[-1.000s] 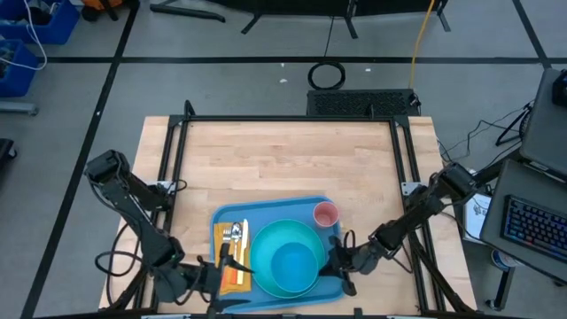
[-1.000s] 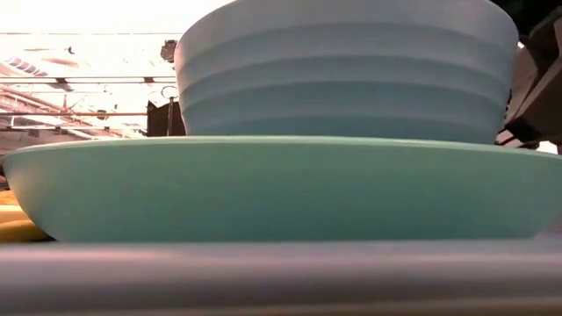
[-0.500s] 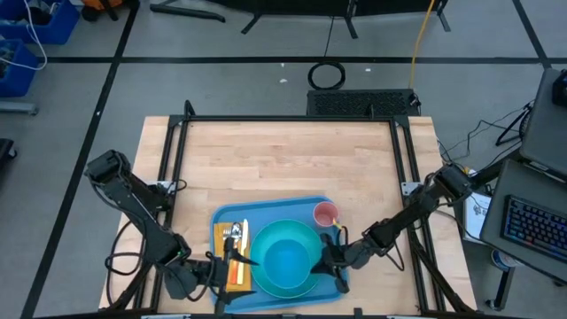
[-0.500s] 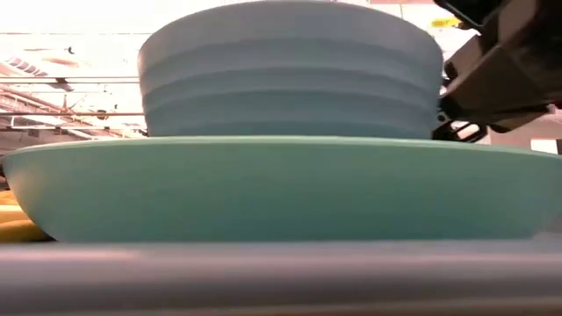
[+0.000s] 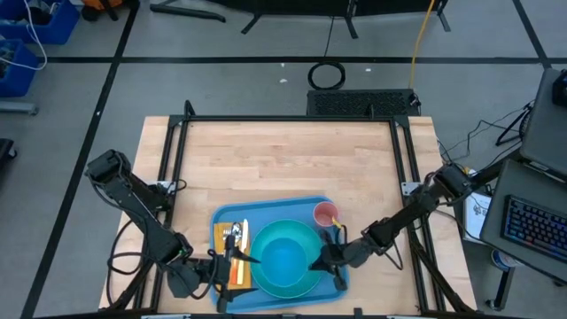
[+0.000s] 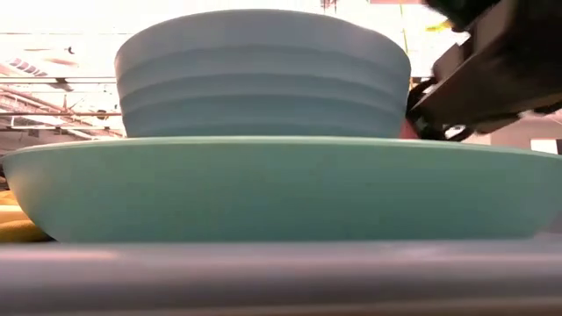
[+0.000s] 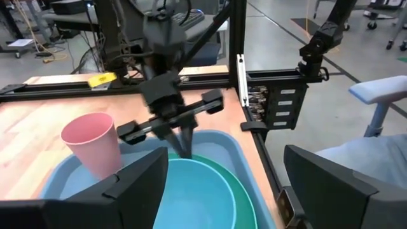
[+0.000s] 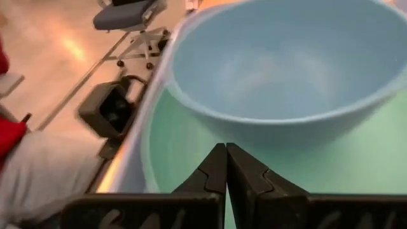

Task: Set up tray
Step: Adjust the blue bowl on top of the green plate, then return to Home Position

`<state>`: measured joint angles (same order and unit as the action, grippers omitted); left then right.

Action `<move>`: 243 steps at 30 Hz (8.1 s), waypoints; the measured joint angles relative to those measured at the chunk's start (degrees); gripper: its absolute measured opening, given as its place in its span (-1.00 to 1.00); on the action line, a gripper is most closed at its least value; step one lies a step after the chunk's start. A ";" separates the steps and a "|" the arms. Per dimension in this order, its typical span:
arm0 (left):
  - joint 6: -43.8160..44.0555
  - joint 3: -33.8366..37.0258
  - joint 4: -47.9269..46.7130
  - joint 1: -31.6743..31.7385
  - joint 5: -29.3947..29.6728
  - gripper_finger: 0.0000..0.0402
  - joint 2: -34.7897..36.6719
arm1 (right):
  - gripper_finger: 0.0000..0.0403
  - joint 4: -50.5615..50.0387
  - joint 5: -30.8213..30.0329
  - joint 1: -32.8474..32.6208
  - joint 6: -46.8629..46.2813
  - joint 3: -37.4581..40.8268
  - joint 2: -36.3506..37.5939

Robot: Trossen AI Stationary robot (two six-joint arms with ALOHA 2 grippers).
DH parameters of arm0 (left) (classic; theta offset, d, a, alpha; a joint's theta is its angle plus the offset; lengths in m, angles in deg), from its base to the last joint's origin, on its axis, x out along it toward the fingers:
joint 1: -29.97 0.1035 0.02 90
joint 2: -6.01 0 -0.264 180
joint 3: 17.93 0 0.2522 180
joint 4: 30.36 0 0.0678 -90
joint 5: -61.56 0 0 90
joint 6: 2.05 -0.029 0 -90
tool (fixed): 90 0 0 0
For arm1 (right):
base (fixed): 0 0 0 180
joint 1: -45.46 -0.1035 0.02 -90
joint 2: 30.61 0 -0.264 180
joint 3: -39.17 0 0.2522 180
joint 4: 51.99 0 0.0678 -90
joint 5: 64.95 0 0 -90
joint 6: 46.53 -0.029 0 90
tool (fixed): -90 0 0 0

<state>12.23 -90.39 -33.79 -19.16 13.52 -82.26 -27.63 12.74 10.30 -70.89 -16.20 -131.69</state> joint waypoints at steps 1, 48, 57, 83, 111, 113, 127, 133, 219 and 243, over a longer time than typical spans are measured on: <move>-0.03 0.00 -0.03 -0.07 0.02 0.59 0.00 | -1.00 0.13 -0.48 -0.70 1.13 0.00 0.15; -12.46 16.91 20.55 40.98 -45.60 0.55 14.36 | -1.00 -33.56 -7.35 6.71 21.96 24.59 88.82; -13.09 39.52 26.90 40.08 -39.86 0.59 37.88 | -1.00 -47.41 -11.91 6.72 22.58 25.16 100.23; -16.73 58.12 22.66 39.98 -31.26 0.55 55.74 | -1.00 -51.76 -35.53 6.84 22.17 34.00 100.70; -18.28 58.07 16.68 40.12 -26.50 0.54 55.67 | -1.00 -34.59 -44.55 8.73 19.46 36.16 100.43; -18.27 58.07 16.69 40.12 -26.53 0.54 55.67 | -1.00 -34.42 -44.53 8.74 19.46 36.15 100.43; -18.29 58.07 16.69 40.12 -26.64 0.57 55.67 | -1.00 -33.88 -44.53 8.72 19.46 36.00 100.41; -18.29 58.07 16.69 40.12 -26.62 0.58 55.66 | -1.00 -33.83 -44.53 8.72 19.46 35.98 100.41; -18.29 58.07 16.80 40.11 -26.56 0.60 55.66 | -1.00 -38.42 24.35 9.31 -1.94 35.87 100.24; -18.29 58.07 16.81 40.12 -26.56 0.57 55.67 | -1.00 -38.40 24.37 9.31 -1.96 35.87 100.24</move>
<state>-6.06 -32.31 -16.98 20.95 -13.04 -26.59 -66.03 37.10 19.61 -72.85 19.67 -31.45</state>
